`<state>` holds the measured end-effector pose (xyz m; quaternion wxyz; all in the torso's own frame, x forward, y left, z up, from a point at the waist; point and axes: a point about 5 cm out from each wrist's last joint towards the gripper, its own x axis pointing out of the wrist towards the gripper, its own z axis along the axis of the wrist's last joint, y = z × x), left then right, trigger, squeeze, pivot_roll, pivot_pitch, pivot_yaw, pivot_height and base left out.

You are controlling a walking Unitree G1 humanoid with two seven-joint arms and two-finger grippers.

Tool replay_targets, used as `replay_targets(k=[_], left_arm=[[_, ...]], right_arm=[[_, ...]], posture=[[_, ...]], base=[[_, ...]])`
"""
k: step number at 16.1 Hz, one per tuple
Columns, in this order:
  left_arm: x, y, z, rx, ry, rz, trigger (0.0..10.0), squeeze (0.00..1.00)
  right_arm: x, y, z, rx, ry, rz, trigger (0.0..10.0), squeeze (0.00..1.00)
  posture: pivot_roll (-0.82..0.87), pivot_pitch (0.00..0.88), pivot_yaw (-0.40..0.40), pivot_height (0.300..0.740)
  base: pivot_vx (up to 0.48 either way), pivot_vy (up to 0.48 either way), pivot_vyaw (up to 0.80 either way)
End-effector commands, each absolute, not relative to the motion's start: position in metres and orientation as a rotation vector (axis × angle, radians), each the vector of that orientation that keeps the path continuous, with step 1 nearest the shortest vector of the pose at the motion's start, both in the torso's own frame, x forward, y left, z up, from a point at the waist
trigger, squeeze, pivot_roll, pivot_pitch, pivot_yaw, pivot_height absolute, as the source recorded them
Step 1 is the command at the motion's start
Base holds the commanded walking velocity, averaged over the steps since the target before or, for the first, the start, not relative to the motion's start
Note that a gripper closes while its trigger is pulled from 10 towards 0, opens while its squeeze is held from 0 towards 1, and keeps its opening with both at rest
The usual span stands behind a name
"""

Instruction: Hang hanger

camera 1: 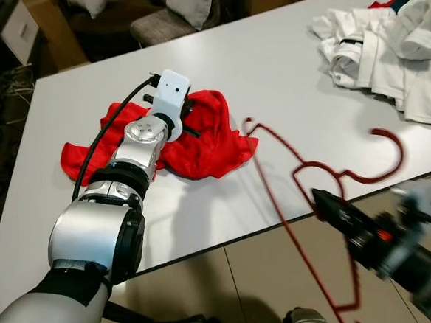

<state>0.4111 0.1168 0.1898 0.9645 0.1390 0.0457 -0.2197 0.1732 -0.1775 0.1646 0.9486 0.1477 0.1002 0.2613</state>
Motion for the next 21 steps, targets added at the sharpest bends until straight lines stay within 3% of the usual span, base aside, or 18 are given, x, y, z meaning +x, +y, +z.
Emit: replay_targets(k=[1, 4, 8, 13, 15, 17, 19, 21], left_arm=[[0.415, 0.115, 0.21, 0.276, 0.023, -0.468, 0.0, 0.0], [0.413, 0.107, 0.223, 0.3, -0.057, -0.563, 0.0, 0.0], [0.411, 0.105, 0.237, 0.295, -0.136, -0.593, 0.0, 0.0], [0.412, 0.148, 0.27, 0.394, -0.241, -0.444, 0.0, 0.0], [0.411, 0.164, 0.281, 0.42, -0.26, -0.396, 0.0, 0.0], [0.406, 0.165, 0.285, 0.444, -0.265, -0.437, 0.0, 0.0], [0.396, 0.157, 0.27, 0.41, -0.236, -0.513, 0.0, 0.0], [0.386, 0.149, 0.231, 0.362, -0.171, -0.506, 0.0, 0.0]], right_arm=[[0.174, -0.172, 0.16, 0.317, 0.231, 0.559, 10.0, 0.0], [0.188, -0.154, 0.155, 0.373, 0.219, 0.653, 10.0, 0.0], [0.205, -0.153, 0.14, 0.388, 0.299, 0.638, 10.0, 0.0], [0.226, -0.18, 0.116, 0.395, 0.464, 0.423, 10.0, 0.0], [0.242, -0.201, 0.14, 0.352, 0.312, 0.336, 10.0, 0.0], [0.259, -0.227, 0.183, 0.37, 0.042, 0.243, 10.0, 0.0], [0.256, -0.228, 0.187, 0.397, 0.016, 0.261, 10.0, 0.0], [0.247, -0.22, 0.164, 0.405, 0.112, 0.28, 10.0, 0.0]], posture=[[-0.35, 0.034, 0.168, 0.74], [-0.29, 0.0, 0.152, 0.74], [-0.25, 0.0, 0.123, 0.74], [-0.21, 0.0, 0.097, 0.74], [-0.21, 0.0, 0.106, 0.74], [-0.21, 0.0, 0.114, 0.74], [-0.21, 0.0, 0.119, 0.74], [-0.21, 0.0, 0.113, 0.74]], base=[[0.0, 0.0, 0.0], [0.0, 0.0, 0.0], [0.0, 0.0, 0.0], [0.0, 0.0, 0.0], [0.0, 0.0, 0.0], [0.0, 0.0, 0.0], [0.0, 0.0, 0.0], [0.0, 0.0, 0.0]])
